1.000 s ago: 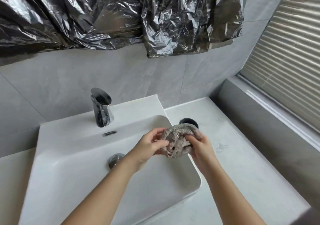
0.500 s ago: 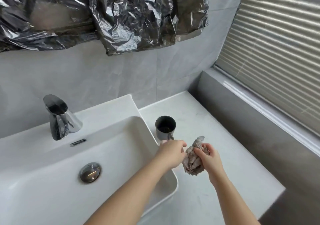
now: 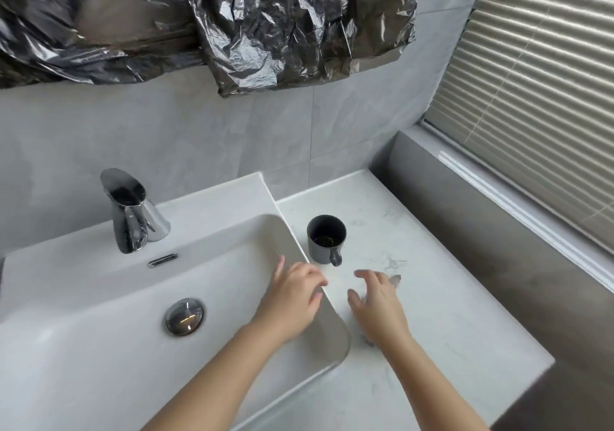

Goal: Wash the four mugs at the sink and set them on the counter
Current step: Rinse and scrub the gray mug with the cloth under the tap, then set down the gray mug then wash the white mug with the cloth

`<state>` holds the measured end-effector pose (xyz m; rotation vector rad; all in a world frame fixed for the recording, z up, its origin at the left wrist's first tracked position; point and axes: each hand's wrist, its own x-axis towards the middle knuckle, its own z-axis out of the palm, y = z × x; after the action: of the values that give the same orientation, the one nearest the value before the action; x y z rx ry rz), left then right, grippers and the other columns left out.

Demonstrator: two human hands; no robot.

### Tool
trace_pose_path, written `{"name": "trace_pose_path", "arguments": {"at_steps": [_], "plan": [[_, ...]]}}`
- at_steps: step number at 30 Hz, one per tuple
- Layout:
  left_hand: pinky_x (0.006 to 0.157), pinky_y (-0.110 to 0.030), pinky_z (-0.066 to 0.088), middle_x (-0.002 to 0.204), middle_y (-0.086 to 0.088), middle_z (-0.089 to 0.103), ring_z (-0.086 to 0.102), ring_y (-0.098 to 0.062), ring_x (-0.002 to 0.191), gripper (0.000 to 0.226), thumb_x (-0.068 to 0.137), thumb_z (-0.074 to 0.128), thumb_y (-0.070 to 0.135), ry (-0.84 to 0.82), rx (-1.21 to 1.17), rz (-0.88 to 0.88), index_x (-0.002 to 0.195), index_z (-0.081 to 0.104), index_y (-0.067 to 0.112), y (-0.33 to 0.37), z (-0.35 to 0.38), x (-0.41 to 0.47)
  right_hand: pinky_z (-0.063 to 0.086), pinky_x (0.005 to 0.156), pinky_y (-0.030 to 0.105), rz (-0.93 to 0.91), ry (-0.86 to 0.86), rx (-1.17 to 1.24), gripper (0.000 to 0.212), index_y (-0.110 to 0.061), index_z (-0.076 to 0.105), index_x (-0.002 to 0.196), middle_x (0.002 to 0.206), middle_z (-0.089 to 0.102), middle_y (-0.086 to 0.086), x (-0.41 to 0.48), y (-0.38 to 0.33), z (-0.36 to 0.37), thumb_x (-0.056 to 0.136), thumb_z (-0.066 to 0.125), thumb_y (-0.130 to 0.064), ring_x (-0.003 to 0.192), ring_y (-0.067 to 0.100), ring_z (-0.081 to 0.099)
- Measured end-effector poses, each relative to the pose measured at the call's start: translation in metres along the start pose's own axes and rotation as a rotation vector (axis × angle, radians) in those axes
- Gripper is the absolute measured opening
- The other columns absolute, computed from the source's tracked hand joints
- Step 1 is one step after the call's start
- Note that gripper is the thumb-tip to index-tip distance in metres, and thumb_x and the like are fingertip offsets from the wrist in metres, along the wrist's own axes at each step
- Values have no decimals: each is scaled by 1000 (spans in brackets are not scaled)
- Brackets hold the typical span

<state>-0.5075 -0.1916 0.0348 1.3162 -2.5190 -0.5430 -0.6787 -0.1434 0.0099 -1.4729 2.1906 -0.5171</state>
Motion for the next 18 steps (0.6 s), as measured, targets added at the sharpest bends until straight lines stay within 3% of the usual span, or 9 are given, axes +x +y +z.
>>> {"name": "trace_pose_path", "arguments": {"at_steps": [2, 5, 7, 9, 12, 15, 18], "plan": [[119, -38, 12, 117, 10, 57, 49, -10, 116, 25, 93, 52, 22, 66, -61, -68, 114, 66, 24, -24, -12, -29, 47, 92, 41, -197, 41, -110, 39, -16, 57, 126, 132, 55, 7, -16, -26, 11, 88, 58, -23, 116, 30, 55], [101, -27, 34, 108, 10, 64, 56, -14, 107, 24, 86, 55, 24, 95, -108, -201, 104, 70, 23, -64, -25, -88, 52, 83, 50, -321, -4, -319, 35, -18, 68, 98, 122, 62, 20, -43, -61, 38, 72, 53, -35, 104, 43, 64], [98, -24, 36, 109, 13, 63, 55, -11, 108, 19, 89, 59, 21, 91, -116, -298, 104, 70, 24, -86, -30, -133, 45, 93, 61, -383, -50, -432, 36, -21, 69, 95, 129, 60, 22, -62, -78, 59, 69, 56, -42, 117, 48, 58], [97, -24, 37, 110, 15, 63, 56, -11, 107, 18, 90, 61, 19, 97, -88, -384, 105, 70, 24, -103, -34, -173, 45, 92, 66, -502, -101, -490, 34, -24, 69, 96, 133, 59, 17, -81, -93, 77, 69, 59, -43, 124, 43, 55], [91, -29, 43, 101, 13, 66, 62, -15, 97, 17, 85, 66, 12, 150, -33, -476, 97, 71, 23, -123, -39, -222, 53, 85, 61, -591, -264, -523, 37, -28, 71, 90, 128, 64, 11, -109, -123, 106, 77, 41, -46, 120, 36, 61], [83, -27, 47, 92, 9, 68, 64, -17, 88, 15, 80, 68, 7, 292, 18, -524, 89, 72, 19, -137, -49, -262, 52, 89, 56, -626, -407, -488, 42, -30, 71, 94, 128, 65, 8, -136, -153, 136, 82, 36, -48, 120, 32, 61], [79, -27, 43, 89, 3, 66, 62, -18, 85, 22, 80, 50, 17, 492, 76, -546, 83, 71, 14, -145, -63, -299, 50, 93, 55, -683, -471, -487, 48, -30, 70, 99, 133, 62, 6, -155, -180, 155, 84, 30, -50, 124, 30, 59]]}}
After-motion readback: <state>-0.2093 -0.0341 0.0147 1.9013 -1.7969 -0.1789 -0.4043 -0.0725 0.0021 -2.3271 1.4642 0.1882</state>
